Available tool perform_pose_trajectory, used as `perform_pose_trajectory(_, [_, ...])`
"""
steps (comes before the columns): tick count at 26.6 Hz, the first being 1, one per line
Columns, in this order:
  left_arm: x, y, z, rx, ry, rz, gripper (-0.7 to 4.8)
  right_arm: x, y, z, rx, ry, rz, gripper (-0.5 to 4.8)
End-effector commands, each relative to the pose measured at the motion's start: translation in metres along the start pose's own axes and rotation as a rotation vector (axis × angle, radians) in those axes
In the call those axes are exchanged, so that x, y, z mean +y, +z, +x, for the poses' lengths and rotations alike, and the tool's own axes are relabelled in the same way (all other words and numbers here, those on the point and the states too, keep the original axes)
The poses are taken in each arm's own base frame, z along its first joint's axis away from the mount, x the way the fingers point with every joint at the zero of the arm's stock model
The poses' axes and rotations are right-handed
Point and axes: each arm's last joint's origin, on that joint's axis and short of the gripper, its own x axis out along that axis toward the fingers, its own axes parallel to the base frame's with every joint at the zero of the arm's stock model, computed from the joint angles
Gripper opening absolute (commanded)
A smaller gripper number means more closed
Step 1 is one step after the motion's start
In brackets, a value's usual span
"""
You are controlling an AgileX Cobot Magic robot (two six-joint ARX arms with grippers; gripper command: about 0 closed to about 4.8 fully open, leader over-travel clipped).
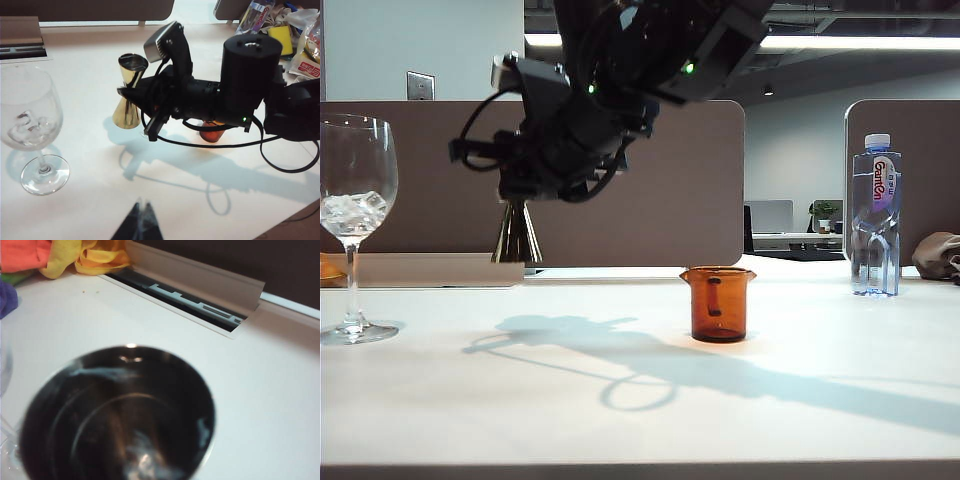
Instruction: Pick up the small amber measuring cup and pour the water in it into the jigger, then pick up the jigger and pour the water in it into the wine glass.
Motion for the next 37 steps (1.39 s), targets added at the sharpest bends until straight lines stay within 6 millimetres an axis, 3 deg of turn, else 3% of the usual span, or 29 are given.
perform_pose_trajectory(1, [0.000,0.002,0.000,-0.013,-0.003,0.007,-0.02,0.000,0.016,-0.006,-0.031,0.001,-0.009,0.08])
perform_pose_trajectory(18, [0.000,0.002,0.000,-0.013,-0.003,0.007,-0.02,0.013,0.084,-0.010,-0.068,0.026,-0.063,-0.01])
perform_pose_trajectory(24, [0.000,0.002,0.000,-0.013,-0.003,0.007,-0.02,0.013,0.084,-0.011,-0.055,0.027,-0.064,-0.01])
perform_pose_trajectory(32, [0.000,0.002,0.000,-0.013,-0.003,0.007,-0.02,0.013,0.102,-0.015,-0.038,0.027,-0.067,-0.01])
perform_pose_trajectory(37, [0.000,0.002,0.000,-0.013,-0.003,0.007,-0.02,0.023,0.104,-0.016,-0.040,0.046,-0.089,-0.01])
